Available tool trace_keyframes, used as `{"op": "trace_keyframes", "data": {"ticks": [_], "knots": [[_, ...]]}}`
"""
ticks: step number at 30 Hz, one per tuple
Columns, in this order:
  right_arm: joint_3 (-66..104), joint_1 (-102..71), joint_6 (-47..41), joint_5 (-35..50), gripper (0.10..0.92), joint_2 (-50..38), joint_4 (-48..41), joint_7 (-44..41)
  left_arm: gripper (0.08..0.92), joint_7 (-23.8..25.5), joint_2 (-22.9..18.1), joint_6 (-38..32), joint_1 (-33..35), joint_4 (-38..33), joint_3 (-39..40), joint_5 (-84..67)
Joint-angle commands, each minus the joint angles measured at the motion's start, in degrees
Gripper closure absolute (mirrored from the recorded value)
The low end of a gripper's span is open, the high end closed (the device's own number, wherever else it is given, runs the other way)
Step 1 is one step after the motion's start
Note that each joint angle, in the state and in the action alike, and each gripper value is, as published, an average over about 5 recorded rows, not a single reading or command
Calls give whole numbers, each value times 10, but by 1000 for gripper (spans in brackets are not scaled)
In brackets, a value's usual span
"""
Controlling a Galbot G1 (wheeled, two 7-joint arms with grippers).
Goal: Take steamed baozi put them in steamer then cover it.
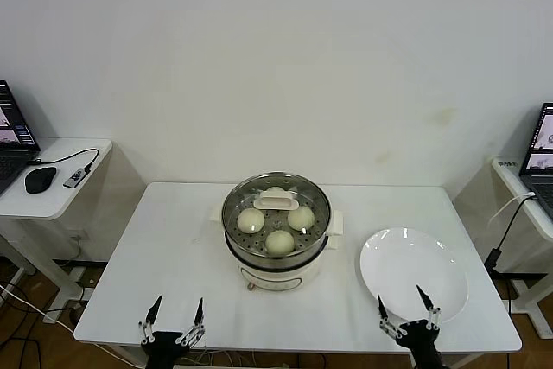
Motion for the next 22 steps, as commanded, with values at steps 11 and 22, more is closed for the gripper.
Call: {"op": "trace_keyframes", "data": {"ticks": [11, 22], "knots": [[-49, -26, -22, 37, 203, -10, 20, -20, 177, 15, -23, -40, 37, 40, -28, -59], [-49, -28, -40, 36, 203, -3, 36, -5, 177, 19, -26, -41, 28, 45, -25, -47]]}}
